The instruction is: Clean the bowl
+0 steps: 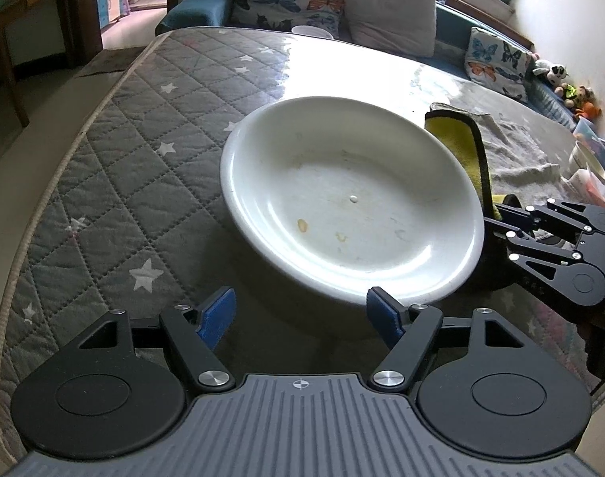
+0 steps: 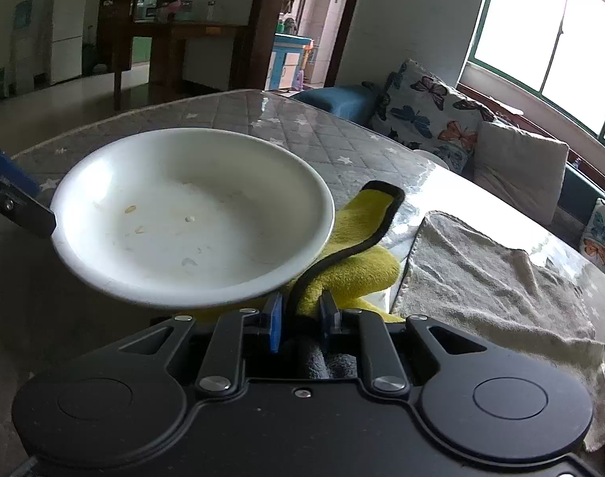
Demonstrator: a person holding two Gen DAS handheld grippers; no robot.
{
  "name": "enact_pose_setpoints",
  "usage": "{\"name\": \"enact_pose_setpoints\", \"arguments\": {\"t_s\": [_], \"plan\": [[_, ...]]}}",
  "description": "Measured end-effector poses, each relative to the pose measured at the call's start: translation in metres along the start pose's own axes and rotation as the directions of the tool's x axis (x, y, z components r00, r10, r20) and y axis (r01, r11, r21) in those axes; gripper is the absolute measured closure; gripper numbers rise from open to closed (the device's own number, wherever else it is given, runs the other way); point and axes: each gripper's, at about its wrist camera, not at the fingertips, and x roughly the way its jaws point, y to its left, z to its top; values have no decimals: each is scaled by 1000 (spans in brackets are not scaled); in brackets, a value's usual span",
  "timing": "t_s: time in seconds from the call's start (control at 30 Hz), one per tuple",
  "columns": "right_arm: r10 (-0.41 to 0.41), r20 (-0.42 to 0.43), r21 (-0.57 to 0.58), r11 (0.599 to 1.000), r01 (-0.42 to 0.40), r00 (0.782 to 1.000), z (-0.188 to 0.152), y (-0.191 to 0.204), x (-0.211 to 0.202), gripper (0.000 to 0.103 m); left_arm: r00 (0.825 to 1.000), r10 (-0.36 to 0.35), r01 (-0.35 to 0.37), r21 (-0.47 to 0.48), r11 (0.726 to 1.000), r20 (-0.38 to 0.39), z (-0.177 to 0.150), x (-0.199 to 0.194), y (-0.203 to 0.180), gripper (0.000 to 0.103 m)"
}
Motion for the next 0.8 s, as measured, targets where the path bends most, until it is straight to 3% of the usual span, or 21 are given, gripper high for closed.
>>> {"name": "enact_pose_setpoints", "arguments": {"t_s": [0.47,0.8], "plan": [[-35,19,58,998,34,999,-3,-4,-15,70,1000,23,-23,-6,1000,12,-4,-1,-4,27],[-71,30,137,988,66,997,-7,-1,-28,45,999,35,-34,-23,999,17,-8,0,-8,24]]}}
